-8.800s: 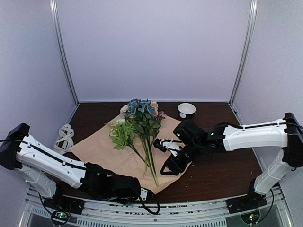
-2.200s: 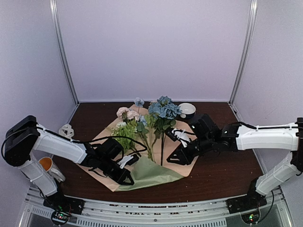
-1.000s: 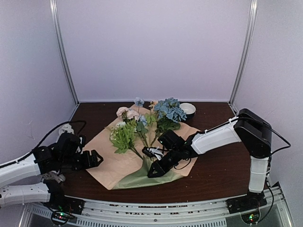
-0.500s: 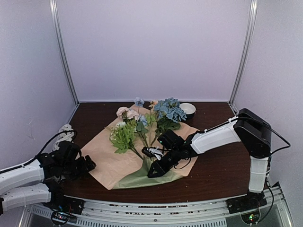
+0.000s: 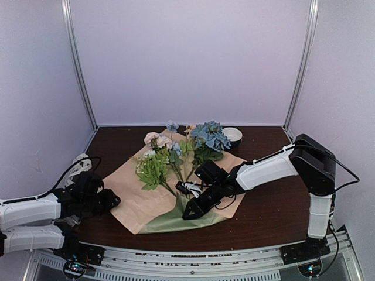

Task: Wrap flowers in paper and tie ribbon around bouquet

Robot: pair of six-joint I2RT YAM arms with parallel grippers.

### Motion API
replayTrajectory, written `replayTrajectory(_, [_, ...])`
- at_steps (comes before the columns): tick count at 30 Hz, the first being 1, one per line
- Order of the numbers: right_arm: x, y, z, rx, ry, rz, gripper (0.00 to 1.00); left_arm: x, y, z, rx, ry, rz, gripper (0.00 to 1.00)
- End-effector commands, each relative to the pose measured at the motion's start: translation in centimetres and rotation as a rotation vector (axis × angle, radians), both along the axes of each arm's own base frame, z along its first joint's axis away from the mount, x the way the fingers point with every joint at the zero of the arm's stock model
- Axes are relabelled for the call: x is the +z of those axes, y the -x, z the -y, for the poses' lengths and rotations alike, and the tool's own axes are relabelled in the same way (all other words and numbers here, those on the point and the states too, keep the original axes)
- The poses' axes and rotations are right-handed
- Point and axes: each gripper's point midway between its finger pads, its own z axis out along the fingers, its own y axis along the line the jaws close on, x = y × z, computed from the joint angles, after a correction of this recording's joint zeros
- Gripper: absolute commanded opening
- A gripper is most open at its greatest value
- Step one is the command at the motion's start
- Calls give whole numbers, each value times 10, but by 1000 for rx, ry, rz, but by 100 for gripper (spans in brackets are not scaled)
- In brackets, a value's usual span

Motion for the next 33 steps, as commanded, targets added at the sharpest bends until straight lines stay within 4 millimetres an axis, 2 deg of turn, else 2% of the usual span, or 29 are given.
replayTrajectory(1, [8,-7,-7,-28,-13,16,17,19,-11,0,-23,-8,96,44])
replayTrajectory(4, [17,-8,-16,-17,-46,8,17,27,-15,3,-54,-10,147,22])
replayTrajectory(8, [23,-16,-25,-28,-60,20,17,20,-11,4,-69,-5,138,0])
replayTrajectory(10, [19,-21,-28,-38,-51,22,18,21,-11,6,-86,-10,139,0])
replayTrajectory(13, [1,-26,-28,-53,-9,-11,17,27,-12,8,-122,-36,148,0])
replayTrajectory(14, [-3,-27,-28,-59,2,-20,17,41,-18,12,-133,-42,179,0])
replayTrajectory(20, [-19,-34,-23,-92,56,-26,17,82,-26,37,-259,-112,263,0])
replayTrajectory(26, [-25,-41,-15,-137,78,-21,17,111,-33,86,-441,-135,305,0])
replayTrajectory(29, [-27,-42,-13,-145,86,-19,17,137,-43,119,-535,-109,350,0])
replayTrajectory(30, [-28,-42,-12,-147,87,-17,17,138,-45,128,-566,-102,346,0])
replayTrajectory(31, [-28,-42,-12,-148,88,-18,17,151,-50,141,-594,-81,365,0])
replayTrajectory(33, [-29,-42,-12,-151,88,-19,17,162,-56,159,-646,-60,376,0])
